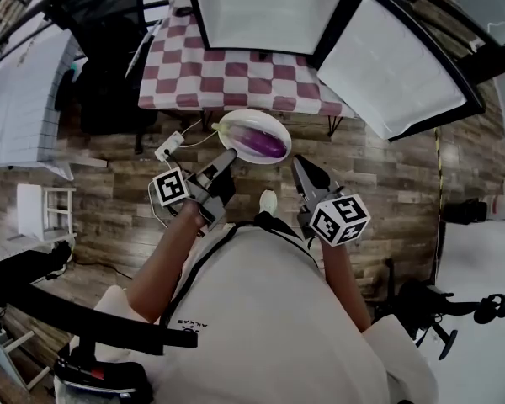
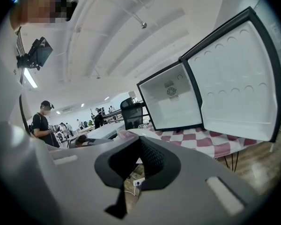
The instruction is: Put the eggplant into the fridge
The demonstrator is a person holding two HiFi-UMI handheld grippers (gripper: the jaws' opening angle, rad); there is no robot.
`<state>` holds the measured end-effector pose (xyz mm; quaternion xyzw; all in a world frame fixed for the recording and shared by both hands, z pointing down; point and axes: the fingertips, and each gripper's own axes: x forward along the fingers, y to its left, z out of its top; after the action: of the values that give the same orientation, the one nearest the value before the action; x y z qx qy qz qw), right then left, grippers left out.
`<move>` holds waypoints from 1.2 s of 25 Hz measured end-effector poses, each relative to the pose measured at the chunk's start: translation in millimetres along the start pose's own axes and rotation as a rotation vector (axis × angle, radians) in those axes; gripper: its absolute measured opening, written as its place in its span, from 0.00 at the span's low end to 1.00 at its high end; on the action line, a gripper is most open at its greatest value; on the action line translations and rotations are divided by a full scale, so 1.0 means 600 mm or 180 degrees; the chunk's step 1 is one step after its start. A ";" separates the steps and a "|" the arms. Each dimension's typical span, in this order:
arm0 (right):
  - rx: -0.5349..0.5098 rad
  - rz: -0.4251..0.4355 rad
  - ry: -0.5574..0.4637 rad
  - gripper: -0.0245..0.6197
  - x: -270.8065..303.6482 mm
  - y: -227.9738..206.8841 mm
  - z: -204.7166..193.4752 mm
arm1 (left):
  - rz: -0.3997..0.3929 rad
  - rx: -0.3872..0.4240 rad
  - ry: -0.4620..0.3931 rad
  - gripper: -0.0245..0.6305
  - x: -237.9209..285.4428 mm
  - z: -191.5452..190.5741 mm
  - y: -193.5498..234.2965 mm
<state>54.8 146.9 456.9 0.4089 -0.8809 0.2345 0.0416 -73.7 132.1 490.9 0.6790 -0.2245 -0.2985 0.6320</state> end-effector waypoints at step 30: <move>-0.0024 0.0369 0.0105 0.05 0.034 -0.162 0.066 | -0.0008 0.0042 -0.0465 0.08 0.147 0.014 0.035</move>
<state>117.9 61.0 464.3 0.3531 -0.9032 0.2399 0.0440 -14.3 64.1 500.7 0.6599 -0.2711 -0.3466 0.6090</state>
